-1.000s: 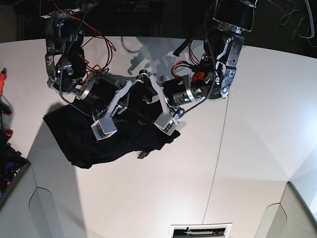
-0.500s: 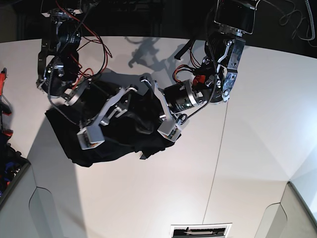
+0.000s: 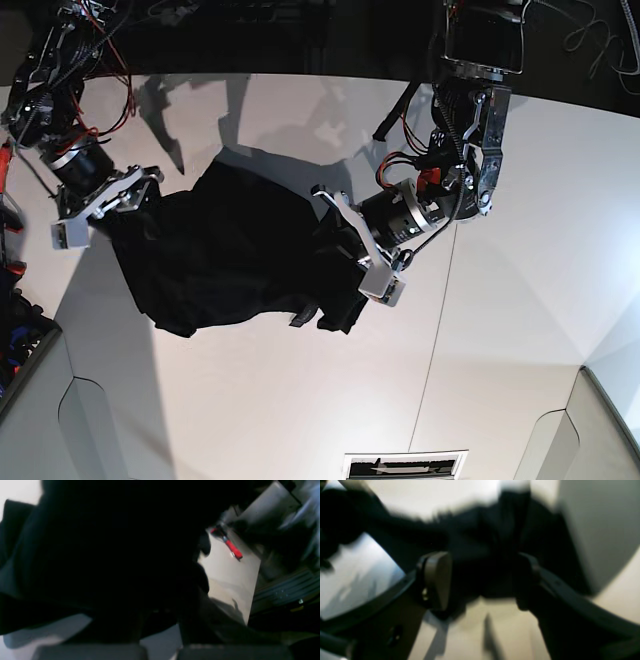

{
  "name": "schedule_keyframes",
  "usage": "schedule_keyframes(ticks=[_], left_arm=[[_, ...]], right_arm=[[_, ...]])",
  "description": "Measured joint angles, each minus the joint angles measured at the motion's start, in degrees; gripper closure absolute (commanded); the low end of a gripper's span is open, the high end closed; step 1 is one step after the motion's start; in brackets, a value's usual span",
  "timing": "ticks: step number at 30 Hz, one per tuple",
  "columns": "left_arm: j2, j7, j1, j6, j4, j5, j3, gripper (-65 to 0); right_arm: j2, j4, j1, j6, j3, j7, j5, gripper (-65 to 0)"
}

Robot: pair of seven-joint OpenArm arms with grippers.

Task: Layout the t-shirt on the table in an organized manner, then fold the t-shirt properly
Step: 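Grasp the shirt with both grippers and lift it together, then spread the shirt across the table by pulling grippers apart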

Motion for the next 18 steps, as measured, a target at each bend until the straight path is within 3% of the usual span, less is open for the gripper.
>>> schedule_keyframes(ticks=[6, 18], left_arm=[[0.00, 2.47, 0.09, 0.00, 0.00, 0.11, 0.07, 0.0], [-0.46, 2.47, 0.07, 0.00, 0.00, -0.02, 0.09, 0.0]], right_arm=[[0.24, -12.55, -0.11, -0.44, -0.59, 10.69, -5.42, -38.5], [0.31, -21.07, 6.25, -1.86, -0.57, 12.00, -9.97, -38.6]])
